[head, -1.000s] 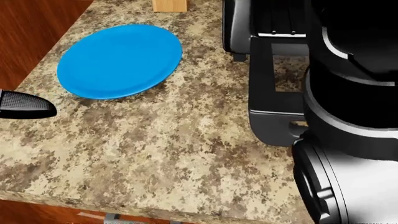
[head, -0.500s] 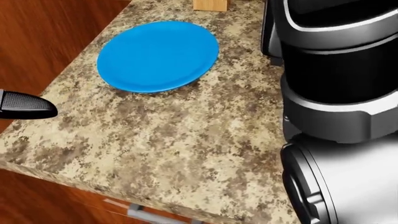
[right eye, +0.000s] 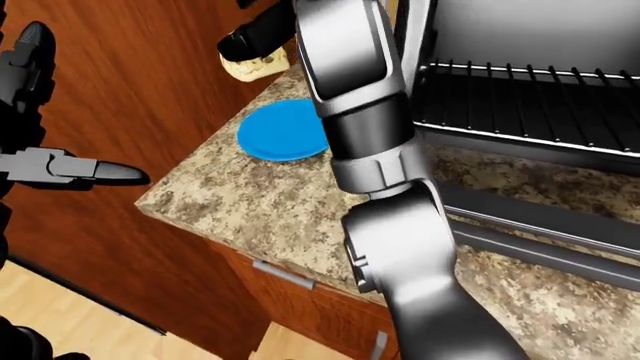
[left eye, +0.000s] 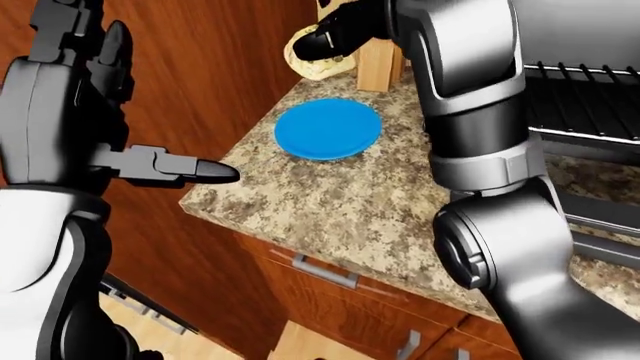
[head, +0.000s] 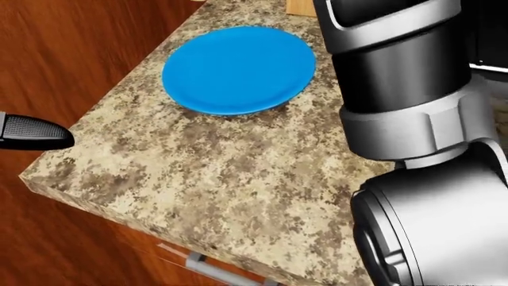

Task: Pick the scone from the rack and place it on the plate on the counter.

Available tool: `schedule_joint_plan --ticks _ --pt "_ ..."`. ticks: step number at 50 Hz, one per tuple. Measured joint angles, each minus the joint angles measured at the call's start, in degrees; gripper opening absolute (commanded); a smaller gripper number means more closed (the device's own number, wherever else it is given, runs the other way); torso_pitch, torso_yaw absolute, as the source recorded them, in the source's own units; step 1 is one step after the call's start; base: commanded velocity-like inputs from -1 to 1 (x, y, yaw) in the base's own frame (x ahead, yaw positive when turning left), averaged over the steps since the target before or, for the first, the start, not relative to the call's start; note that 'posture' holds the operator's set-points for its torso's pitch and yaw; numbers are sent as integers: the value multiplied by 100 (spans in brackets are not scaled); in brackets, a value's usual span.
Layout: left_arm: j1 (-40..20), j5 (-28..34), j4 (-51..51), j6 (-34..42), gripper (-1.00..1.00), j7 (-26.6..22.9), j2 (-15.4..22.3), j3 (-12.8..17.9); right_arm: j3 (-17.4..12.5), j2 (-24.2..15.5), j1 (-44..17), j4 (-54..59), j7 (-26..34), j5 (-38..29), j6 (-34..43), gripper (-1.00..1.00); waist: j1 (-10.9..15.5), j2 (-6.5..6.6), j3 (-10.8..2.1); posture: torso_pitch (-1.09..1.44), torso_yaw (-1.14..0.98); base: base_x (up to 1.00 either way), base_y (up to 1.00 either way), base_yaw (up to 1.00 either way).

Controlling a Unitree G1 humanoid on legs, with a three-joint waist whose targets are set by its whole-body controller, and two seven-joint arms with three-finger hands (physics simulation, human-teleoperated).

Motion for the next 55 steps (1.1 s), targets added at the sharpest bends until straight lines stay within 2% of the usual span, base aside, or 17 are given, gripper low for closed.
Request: schedule_joint_plan --ticks 12,16,20,27,34,38,41,48,55 --pt "40 40 24 -73 100 -27 -17 5 -220 3 -184 2167 -639 447 -1449 -100 44 2 -46 0 57 0 0 0" --pt "71 65 40 -110 100 -30 -36 -19 -119 87 188 1143 -761 537 -908 -100 80 -24 1 0 57 0 0 0" --pt "69 73 73 -77 100 -51 -41 -39 -22 201 321 547 -810 616 -536 -100 103 -38 -16 0 57 0 0 0" --pt "87 96 -36 -68 100 -74 -37 6 17 264 448 665 -866 642 -612 -100 123 -36 -67 0 57 0 0 0" --pt "100 105 -75 -43 100 -89 -42 0 33 280 568 1012 -959 608 -847 -100 142 -28 -52 0 57 0 0 0" --pt "123 111 -44 -23 100 -100 -59 -12 -153 212 53 2997 -1114 632 -1978 -100 125 -6 -105 0 57 0 0 0" --pt "82 121 -58 -21 100 -96 -51 -12 -231 186 -27 4007 -1333 605 -2713 -100 118 4 -121 0 57 0 0 0" --pt "22 143 8 -38 100 -101 -51 -71 -297 199 78 4469 -1728 518 -3157 -100 141 2 -91 0 57 0 0 0" --pt "31 163 3 -43 100 -117 -48 -47 -332 225 217 4509 -2102 436 -3327 -100 157 -6 -123 0 57 0 0 0"
